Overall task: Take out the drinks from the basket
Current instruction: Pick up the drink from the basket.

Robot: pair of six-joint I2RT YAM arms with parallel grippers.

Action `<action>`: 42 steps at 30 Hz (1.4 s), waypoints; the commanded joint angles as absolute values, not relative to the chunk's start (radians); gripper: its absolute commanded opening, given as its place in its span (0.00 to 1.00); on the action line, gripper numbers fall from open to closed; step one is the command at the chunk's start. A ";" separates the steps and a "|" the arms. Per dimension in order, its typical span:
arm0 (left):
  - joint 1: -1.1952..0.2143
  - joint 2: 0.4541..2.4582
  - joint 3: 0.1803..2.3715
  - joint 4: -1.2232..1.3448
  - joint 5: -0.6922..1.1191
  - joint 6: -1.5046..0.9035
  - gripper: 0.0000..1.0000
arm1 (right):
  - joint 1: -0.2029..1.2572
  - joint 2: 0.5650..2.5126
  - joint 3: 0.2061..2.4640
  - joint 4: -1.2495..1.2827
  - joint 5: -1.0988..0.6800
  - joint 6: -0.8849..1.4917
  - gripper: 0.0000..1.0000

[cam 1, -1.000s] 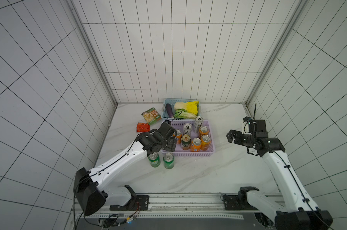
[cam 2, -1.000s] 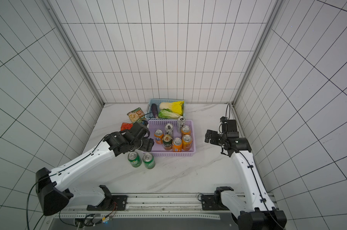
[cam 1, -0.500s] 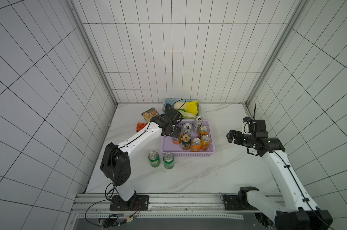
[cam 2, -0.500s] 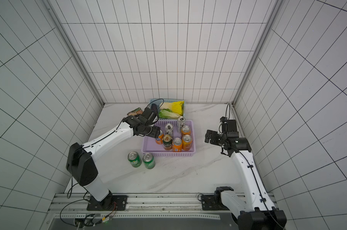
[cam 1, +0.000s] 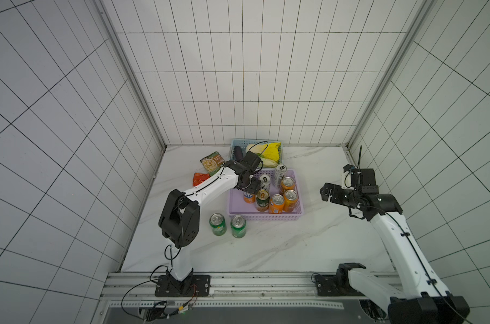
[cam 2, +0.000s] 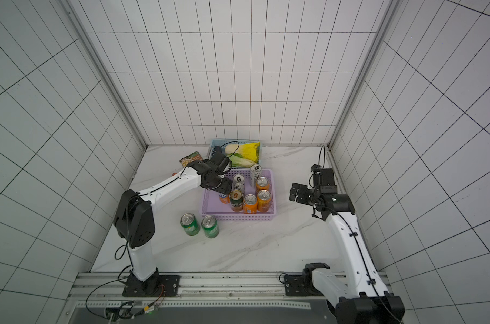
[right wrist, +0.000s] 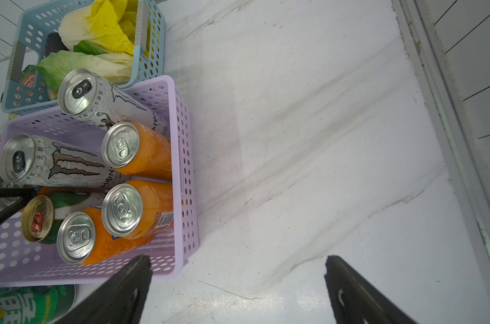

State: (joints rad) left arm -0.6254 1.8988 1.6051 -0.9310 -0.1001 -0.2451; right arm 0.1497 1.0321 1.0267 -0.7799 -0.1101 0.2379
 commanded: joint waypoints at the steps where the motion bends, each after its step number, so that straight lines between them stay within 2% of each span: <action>1: -0.624 1.935 1.637 -0.920 -0.115 -0.237 0.80 | 0.139 1.031 1.040 -0.799 -0.094 0.225 1.00; 14: -0.628 2.003 1.657 -0.911 -0.090 -0.230 0.80 | 0.139 1.031 1.032 -0.798 -0.092 0.230 1.00; 21: -0.628 2.016 1.665 -0.911 -0.081 -0.230 0.69 | 0.139 1.031 1.029 -0.795 -0.093 0.232 1.00; 29: -0.627 1.962 1.646 -0.926 -0.121 -0.230 0.66 | 0.140 1.031 1.032 -0.793 -0.089 0.233 1.00; 42: -0.640 1.765 1.574 -0.951 -0.179 -0.240 0.64 | 0.141 1.032 1.045 -0.794 -0.100 0.235 1.00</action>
